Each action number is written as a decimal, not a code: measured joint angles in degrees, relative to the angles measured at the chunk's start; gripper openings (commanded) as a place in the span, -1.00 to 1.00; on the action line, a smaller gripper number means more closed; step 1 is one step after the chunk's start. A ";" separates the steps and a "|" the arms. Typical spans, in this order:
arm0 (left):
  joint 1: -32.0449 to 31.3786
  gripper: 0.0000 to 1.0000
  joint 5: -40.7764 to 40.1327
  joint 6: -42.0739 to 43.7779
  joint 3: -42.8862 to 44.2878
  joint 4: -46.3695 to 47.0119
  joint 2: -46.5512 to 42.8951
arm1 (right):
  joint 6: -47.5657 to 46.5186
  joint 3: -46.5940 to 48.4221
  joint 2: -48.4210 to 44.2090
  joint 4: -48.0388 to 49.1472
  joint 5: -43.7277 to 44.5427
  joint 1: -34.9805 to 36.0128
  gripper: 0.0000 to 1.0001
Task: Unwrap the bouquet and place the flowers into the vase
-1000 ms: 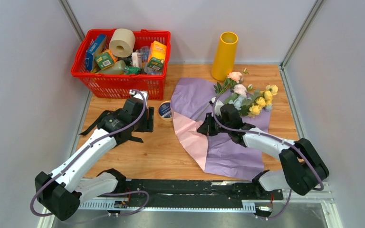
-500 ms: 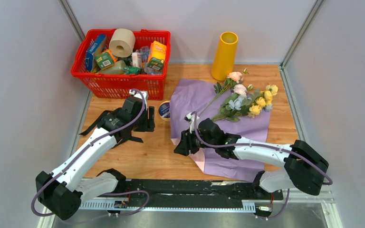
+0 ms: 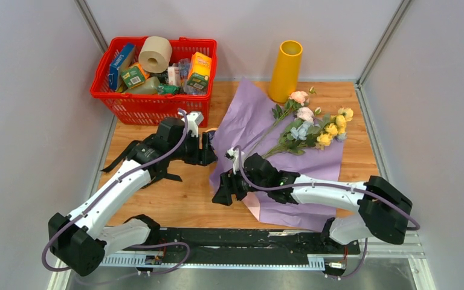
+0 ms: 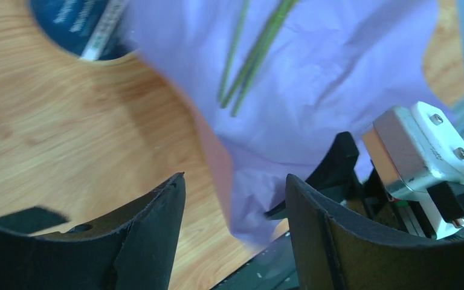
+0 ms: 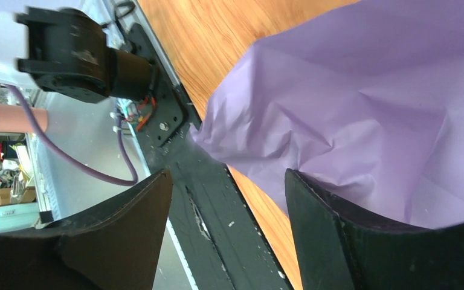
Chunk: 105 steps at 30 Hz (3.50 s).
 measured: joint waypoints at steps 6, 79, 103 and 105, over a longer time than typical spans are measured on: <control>0.00 0.32 10.78 -0.07 -0.02 6.80 3.50 | -0.02 2.78 -3.89 -0.37 0.07 0.04 0.43; -0.48 0.42 -13.92 6.03 -9.57 0.87 -17.25 | 28.44 26.84 29.38 -17.57 40.85 -33.66 -0.28; -0.72 0.40 -15.72 6.25 -9.57 0.85 -17.84 | 27.93 30.03 33.40 -18.27 42.60 -36.68 -0.68; -0.74 0.40 -15.91 6.25 -9.57 0.85 -17.84 | 27.45 30.25 33.48 -18.27 42.66 -36.68 -0.81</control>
